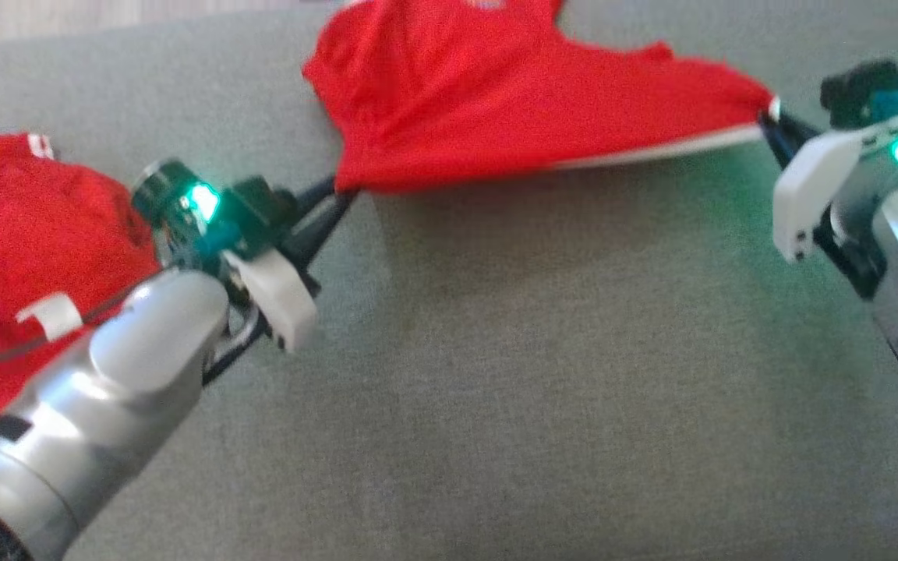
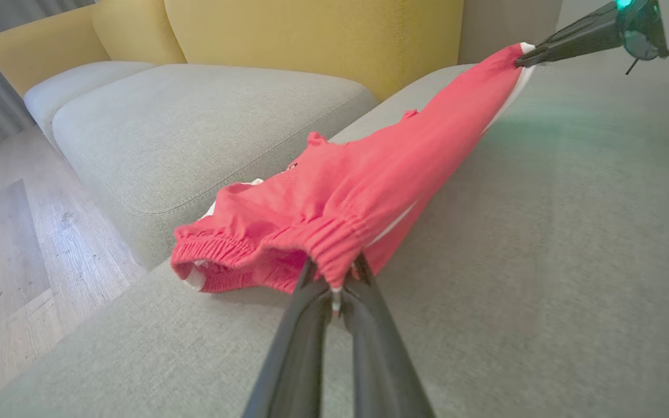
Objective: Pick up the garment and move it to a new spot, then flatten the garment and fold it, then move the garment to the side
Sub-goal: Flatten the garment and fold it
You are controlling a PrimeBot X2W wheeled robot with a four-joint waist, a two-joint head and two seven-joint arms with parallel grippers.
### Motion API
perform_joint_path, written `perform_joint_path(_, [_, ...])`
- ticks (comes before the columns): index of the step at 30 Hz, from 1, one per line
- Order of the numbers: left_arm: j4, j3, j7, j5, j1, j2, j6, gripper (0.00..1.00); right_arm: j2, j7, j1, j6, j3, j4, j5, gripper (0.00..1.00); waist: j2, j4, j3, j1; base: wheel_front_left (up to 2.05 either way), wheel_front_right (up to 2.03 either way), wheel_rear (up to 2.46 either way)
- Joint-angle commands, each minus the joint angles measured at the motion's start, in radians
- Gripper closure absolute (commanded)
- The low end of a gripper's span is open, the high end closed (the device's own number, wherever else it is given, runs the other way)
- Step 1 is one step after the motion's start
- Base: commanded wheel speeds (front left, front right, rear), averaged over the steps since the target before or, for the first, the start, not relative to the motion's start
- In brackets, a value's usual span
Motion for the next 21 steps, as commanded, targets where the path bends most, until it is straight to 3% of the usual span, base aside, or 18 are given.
perform_joint_path(1, [-0.013,0.029,-0.012,-0.01,-0.009,0.046,0.003,1.0,-0.056,0.031,0.026,-0.001,0.038,-0.044,0.047,1.0,0.0,0.0,-0.053,0.0002,0.0,0.0,0.0])
perform_joint_path(11, [-0.095,0.017,-0.018,-0.06,0.174,0.042,0.064,1.0,-0.265,0.216,0.186,-0.001,0.244,-0.278,0.334,1.0,0.0,-0.019,-0.221,0.0002,0.0,0.0,0.0])
perform_joint_path(21, [-0.317,-0.009,0.012,-0.099,0.357,0.081,0.154,1.0,-0.422,0.282,0.39,-0.001,0.224,-0.43,0.494,1.0,0.0,-0.029,-0.312,0.0002,0.0,0.0,0.0])
